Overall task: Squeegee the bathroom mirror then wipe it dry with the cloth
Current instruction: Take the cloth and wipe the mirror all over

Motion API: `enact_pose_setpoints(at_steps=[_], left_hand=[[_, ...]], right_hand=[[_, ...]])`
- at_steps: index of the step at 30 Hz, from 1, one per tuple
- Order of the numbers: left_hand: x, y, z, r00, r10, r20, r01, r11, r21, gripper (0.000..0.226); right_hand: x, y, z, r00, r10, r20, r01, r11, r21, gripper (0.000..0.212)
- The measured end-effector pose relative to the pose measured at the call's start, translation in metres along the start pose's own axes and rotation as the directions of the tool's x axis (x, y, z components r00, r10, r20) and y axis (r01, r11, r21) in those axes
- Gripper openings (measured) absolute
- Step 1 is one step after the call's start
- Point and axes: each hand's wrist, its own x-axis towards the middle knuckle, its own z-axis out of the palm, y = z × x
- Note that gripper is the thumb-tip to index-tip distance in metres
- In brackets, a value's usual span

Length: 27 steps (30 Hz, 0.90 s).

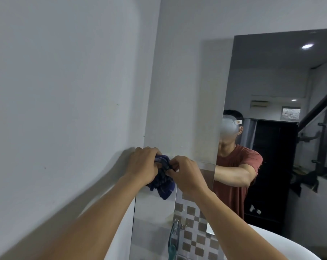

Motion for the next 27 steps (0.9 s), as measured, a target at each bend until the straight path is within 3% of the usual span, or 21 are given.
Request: enact_pose_setpoints(at_steps=[3, 7, 9, 12, 15, 21, 27], left_hand=[[-0.004, 0.001, -0.007, 0.995, 0.041, -0.094, -0.048, 0.996, -0.074, 0.025], [-0.007, 0.007, -0.019, 0.988, 0.064, -0.142, -0.097, 0.967, -0.237, 0.024], [-0.009, 0.014, -0.026, 0.989, 0.078, -0.129, -0.112, 0.951, -0.289, 0.025], [-0.012, 0.027, -0.037, 0.997, 0.062, -0.04, -0.073, 0.928, -0.365, 0.04], [-0.013, 0.044, -0.049, 0.989, 0.043, 0.143, 0.021, 0.908, -0.419, 0.063], [-0.011, 0.085, -0.066, 0.946, 0.142, 0.293, 0.072, 0.787, -0.613, 0.018], [-0.006, 0.143, -0.069, 0.932, 0.188, 0.31, 0.096, 0.695, -0.713, 0.008]], right_hand=[[-0.001, 0.0, -0.005, 1.0, -0.008, 0.008, 0.007, 0.995, 0.1, 0.025], [-0.003, -0.01, -0.024, 0.994, 0.034, 0.101, -0.069, 0.926, 0.37, 0.046], [-0.005, -0.012, -0.036, 0.996, 0.024, 0.086, -0.057, 0.915, 0.399, 0.039], [-0.013, -0.011, -0.055, 0.999, 0.016, 0.033, -0.03, 0.881, 0.472, 0.023], [-0.028, -0.005, -0.076, 1.0, 0.007, -0.008, -0.002, 0.88, 0.476, 0.013], [-0.067, 0.001, -0.129, 0.998, 0.052, 0.036, -0.063, 0.812, 0.581, 0.016], [-0.097, 0.007, -0.177, 0.981, 0.183, -0.072, -0.097, 0.769, 0.632, 0.017]])
